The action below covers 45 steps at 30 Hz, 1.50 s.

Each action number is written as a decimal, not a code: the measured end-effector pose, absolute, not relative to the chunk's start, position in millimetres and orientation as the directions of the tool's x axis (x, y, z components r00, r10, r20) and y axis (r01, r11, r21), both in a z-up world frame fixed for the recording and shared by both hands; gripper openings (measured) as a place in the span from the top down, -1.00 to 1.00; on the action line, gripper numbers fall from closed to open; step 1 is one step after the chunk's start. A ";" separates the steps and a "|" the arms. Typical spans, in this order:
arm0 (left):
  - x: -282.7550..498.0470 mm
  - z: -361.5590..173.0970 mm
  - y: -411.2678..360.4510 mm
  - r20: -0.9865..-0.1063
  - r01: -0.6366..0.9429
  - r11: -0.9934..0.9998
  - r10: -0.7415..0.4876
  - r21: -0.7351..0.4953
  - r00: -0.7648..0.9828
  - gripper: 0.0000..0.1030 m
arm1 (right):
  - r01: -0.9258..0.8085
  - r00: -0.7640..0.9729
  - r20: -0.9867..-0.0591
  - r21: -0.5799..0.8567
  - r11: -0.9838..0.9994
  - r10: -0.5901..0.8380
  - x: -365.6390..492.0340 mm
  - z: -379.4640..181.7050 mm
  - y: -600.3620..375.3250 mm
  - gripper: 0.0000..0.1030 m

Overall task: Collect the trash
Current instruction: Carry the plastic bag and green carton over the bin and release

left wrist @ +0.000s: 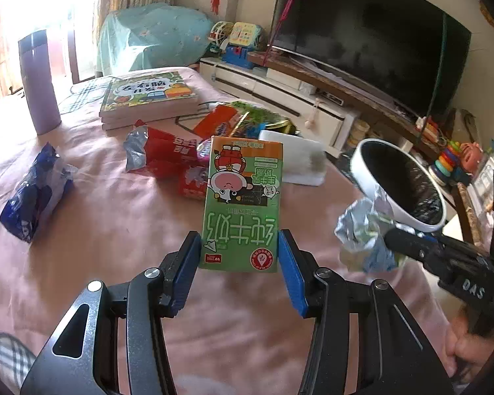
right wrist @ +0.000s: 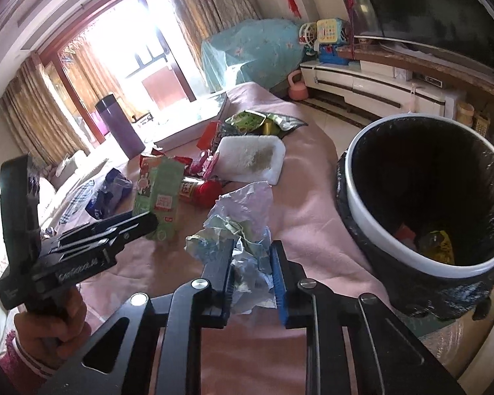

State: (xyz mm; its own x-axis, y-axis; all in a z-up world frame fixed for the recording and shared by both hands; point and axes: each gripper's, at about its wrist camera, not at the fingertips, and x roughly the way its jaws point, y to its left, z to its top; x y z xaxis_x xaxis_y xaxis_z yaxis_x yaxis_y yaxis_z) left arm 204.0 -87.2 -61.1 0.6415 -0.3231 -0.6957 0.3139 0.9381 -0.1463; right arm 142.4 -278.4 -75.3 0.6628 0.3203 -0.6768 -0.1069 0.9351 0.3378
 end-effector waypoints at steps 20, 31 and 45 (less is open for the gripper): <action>165.8 -34.1 -163.9 -0.670 0.481 0.867 -0.434 -0.130 0.602 0.08 | 0.025 0.758 -0.615 0.362 0.932 0.218 110.7 -47.0 -355.5 0.61; 172.2 -21.8 -220.4 -0.668 0.564 0.820 -0.474 -0.098 0.573 0.08 | 0.102 0.788 -0.596 0.374 0.922 0.154 109.8 -41.0 -400.6 0.61; 197.4 -27.0 -281.5 -0.720 0.635 0.767 -0.488 -0.085 0.494 0.08 | 0.160 0.785 -0.610 0.366 0.917 0.107 123.3 -44.7 -439.0 0.61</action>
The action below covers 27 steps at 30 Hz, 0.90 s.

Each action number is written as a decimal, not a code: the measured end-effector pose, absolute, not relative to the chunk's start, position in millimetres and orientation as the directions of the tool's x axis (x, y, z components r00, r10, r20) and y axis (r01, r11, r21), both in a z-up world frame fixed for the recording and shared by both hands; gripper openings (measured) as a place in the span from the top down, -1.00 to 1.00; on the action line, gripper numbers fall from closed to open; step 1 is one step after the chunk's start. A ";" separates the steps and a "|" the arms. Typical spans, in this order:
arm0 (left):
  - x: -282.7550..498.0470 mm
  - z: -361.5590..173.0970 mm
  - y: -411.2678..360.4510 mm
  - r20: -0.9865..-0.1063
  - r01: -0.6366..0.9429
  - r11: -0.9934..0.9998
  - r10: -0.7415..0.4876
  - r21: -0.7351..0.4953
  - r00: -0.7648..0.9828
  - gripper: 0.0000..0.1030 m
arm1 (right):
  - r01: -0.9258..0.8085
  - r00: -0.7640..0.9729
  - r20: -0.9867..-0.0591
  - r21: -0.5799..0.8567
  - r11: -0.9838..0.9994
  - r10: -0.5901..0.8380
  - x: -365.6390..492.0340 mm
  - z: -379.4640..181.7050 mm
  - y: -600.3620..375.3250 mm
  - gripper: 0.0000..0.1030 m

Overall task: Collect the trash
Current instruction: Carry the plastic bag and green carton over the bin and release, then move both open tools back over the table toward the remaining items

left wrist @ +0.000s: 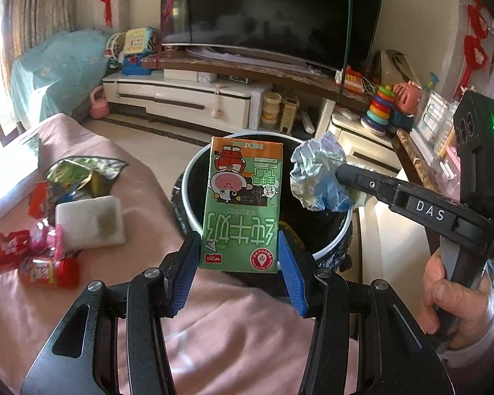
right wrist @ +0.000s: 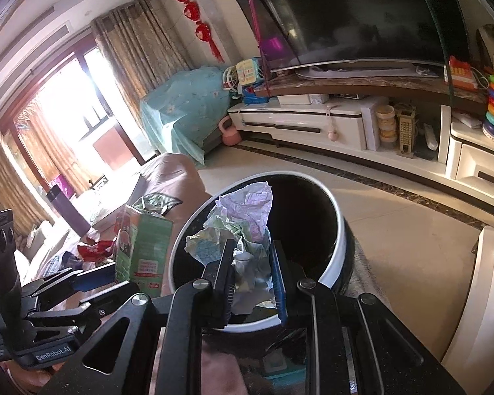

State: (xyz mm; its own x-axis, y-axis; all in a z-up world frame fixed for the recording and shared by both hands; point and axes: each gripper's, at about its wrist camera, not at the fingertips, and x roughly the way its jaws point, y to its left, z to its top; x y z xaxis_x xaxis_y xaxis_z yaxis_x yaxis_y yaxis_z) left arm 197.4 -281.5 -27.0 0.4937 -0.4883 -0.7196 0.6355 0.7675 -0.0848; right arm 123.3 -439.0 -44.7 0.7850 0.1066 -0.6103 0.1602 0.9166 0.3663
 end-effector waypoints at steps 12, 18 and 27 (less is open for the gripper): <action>214.3 -39.1 -304.2 -0.751 0.639 0.764 -0.474 -0.090 0.460 0.07 | 0.177 0.773 -0.628 0.355 0.918 0.094 137.3 -50.3 -452.9 0.60; 220.4 -40.3 -306.7 -0.754 0.637 0.764 -0.479 -0.106 0.449 0.06 | 0.188 0.757 -0.645 0.363 0.913 0.100 146.5 -56.1 -460.6 0.49; 215.3 -34.6 -293.7 -0.731 0.616 0.779 -0.487 -0.116 0.478 -0.23 | 0.184 0.757 -0.641 0.394 0.901 0.126 149.2 -58.8 -464.8 -0.20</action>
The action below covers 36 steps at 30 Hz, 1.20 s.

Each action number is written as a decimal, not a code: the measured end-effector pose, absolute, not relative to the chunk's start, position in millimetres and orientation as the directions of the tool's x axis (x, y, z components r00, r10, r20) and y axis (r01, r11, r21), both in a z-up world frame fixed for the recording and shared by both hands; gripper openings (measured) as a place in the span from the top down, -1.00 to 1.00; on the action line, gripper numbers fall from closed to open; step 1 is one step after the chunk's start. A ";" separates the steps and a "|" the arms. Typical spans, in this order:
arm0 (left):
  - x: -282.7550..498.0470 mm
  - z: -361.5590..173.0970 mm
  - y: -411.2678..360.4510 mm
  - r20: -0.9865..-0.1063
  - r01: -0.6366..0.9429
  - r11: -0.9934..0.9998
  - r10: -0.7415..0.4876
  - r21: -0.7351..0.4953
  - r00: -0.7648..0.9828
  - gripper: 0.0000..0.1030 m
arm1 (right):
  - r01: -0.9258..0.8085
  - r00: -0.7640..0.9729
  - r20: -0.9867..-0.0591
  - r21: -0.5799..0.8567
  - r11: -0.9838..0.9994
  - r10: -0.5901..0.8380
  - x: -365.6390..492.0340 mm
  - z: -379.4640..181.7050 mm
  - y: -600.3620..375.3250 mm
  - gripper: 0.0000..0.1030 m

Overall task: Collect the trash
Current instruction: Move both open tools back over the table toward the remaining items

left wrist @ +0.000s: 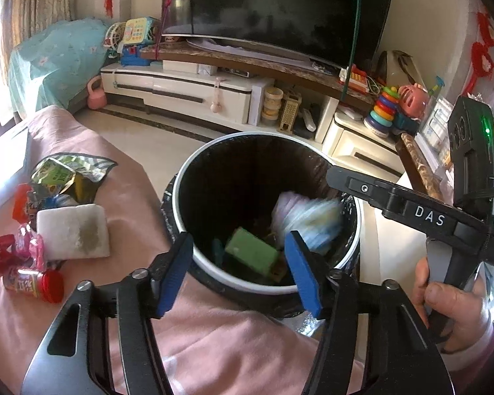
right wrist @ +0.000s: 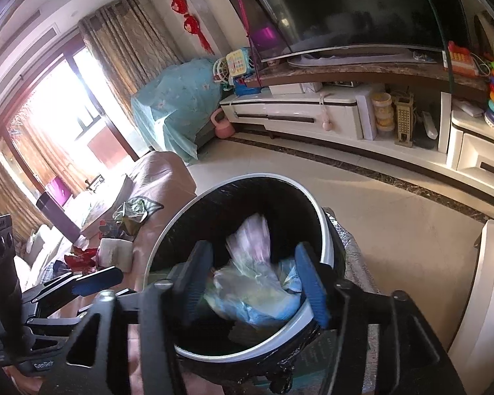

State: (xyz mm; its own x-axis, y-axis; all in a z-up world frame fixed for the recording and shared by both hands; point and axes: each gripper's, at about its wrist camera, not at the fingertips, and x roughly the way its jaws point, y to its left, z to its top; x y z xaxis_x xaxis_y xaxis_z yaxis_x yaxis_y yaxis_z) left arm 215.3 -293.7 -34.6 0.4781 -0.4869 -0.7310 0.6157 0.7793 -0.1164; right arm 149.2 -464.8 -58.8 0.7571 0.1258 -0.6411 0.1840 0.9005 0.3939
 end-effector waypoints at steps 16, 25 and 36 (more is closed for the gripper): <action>185.8 -46.7 -196.5 -0.716 0.467 0.871 -0.425 -0.156 0.554 -0.46 | 0.095 0.790 -0.593 0.365 0.926 0.153 129.0 -39.0 -403.5 -0.79; 172.8 -51.8 -120.6 -0.710 0.349 0.920 -0.366 -0.178 0.601 -0.46 | -0.019 0.755 -0.608 0.353 0.935 0.245 135.2 -45.0 -340.2 -0.79; 164.5 -61.8 -47.2 -0.716 0.209 0.959 -0.283 -0.193 0.637 -0.46 | -0.144 0.705 -0.624 0.341 0.929 0.338 143.7 -55.7 -277.1 -0.79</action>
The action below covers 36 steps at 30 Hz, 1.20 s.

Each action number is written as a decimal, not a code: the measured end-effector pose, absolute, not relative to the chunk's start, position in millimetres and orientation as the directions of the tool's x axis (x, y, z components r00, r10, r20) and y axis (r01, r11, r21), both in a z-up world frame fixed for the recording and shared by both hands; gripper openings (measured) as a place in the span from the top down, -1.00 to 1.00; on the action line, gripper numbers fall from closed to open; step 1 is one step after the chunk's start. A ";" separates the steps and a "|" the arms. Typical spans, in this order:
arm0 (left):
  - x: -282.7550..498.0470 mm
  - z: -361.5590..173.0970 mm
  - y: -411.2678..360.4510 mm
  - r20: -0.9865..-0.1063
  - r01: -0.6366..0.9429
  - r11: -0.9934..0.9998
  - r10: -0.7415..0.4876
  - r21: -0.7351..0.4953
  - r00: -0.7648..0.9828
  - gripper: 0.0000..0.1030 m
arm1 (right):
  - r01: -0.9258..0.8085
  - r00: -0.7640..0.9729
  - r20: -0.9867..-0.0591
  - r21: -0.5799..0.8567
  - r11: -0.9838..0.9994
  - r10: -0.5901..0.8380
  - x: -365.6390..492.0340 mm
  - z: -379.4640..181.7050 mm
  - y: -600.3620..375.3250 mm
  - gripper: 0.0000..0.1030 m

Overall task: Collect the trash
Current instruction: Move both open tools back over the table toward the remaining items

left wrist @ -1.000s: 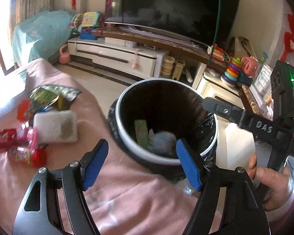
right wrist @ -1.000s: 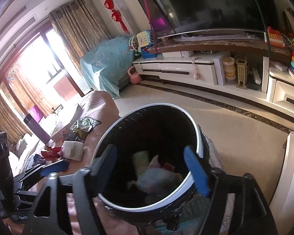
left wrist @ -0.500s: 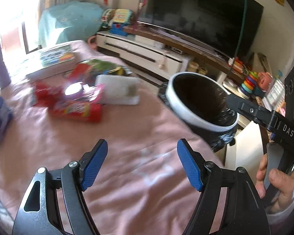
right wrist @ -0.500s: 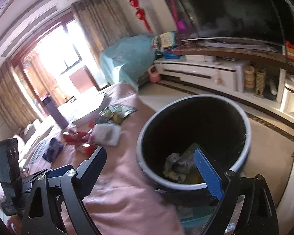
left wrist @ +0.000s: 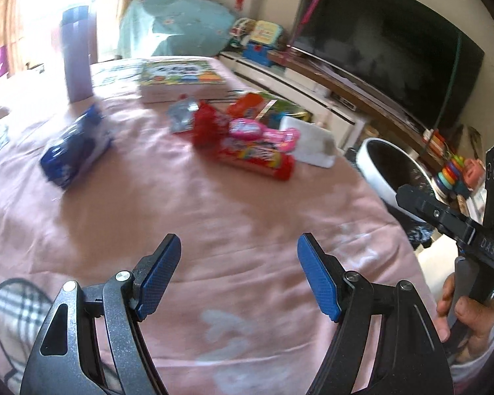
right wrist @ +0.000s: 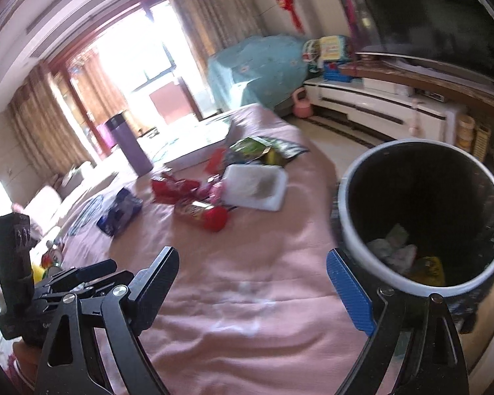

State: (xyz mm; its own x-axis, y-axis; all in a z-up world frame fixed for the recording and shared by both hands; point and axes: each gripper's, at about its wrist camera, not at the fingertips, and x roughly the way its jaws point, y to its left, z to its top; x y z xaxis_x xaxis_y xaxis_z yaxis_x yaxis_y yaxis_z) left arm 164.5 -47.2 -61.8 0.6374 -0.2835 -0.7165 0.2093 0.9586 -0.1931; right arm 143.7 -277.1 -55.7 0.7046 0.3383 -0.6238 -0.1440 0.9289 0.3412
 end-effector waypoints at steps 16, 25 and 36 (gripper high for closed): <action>179.4 -60.6 12.0 -0.718 0.123 0.982 -0.188 -0.142 0.670 -0.47 | -0.315 0.598 -0.674 0.299 0.900 0.434 187.6 -75.3 -208.0 -0.77; 221.2 -50.7 45.5 -0.708 0.089 0.996 -0.079 -0.023 0.702 -0.65 | -0.387 0.554 -0.700 0.263 0.884 0.451 224.4 -85.7 -184.2 -0.69; 275.7 -68.5 70.8 -0.739 0.057 0.998 -0.015 0.032 0.673 -0.69 | -0.402 0.505 -0.748 0.239 0.884 0.431 256.8 -103.5 -167.4 -0.02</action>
